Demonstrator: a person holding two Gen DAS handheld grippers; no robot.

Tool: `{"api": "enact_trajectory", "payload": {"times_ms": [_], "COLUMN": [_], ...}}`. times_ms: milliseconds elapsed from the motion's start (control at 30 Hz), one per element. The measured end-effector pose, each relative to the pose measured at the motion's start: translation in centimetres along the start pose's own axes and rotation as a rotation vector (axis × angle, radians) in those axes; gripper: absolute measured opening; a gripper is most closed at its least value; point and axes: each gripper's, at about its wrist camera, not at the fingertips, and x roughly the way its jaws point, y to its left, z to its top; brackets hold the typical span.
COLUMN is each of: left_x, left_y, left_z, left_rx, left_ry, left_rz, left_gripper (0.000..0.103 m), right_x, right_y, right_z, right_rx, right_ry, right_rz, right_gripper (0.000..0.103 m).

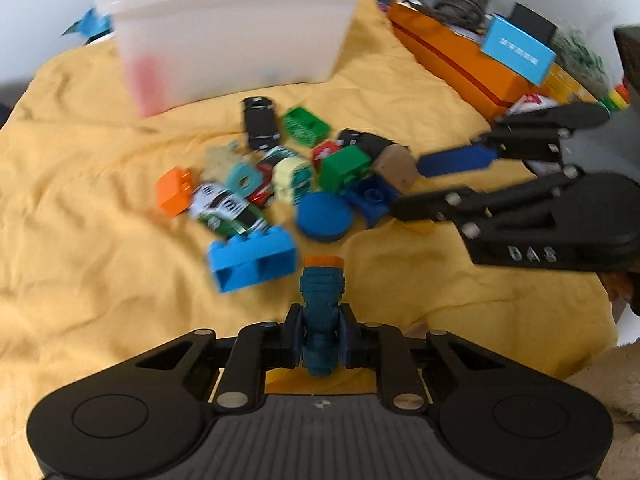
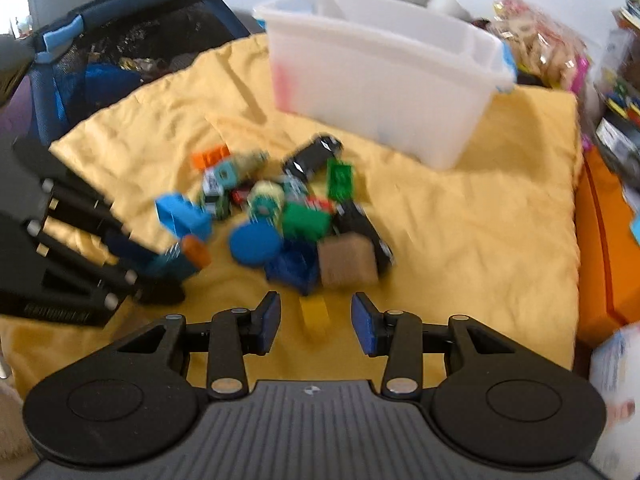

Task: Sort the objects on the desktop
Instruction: 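Grasp the teal toy figure with the left tool while the right tool grasps a beige figure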

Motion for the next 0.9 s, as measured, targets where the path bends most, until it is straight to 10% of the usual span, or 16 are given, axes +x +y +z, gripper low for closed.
{"api": "enact_trajectory", "payload": {"times_ms": [467,700,900], "left_x": [-0.4,0.0,-0.6], "left_y": [1.0,0.9,1.0], "left_z": [-0.9,-0.9,-0.1], "left_rx": [-0.013,-0.010,-0.030], "left_ry": [-0.016,-0.021,-0.053], "left_rz": [-0.047,-0.038,-0.030], "left_gripper": [0.020,0.020,0.020], "right_x": [4.8,9.4,6.6], "right_y": [1.2,2.8,2.1], "right_z": [8.5,9.4,8.8], "right_rx": [0.078,0.108,0.046], "right_ry": [-0.010,0.111,0.035], "right_rz": [0.190,0.162,0.156], "right_gripper": [0.043,0.030,0.025]}}
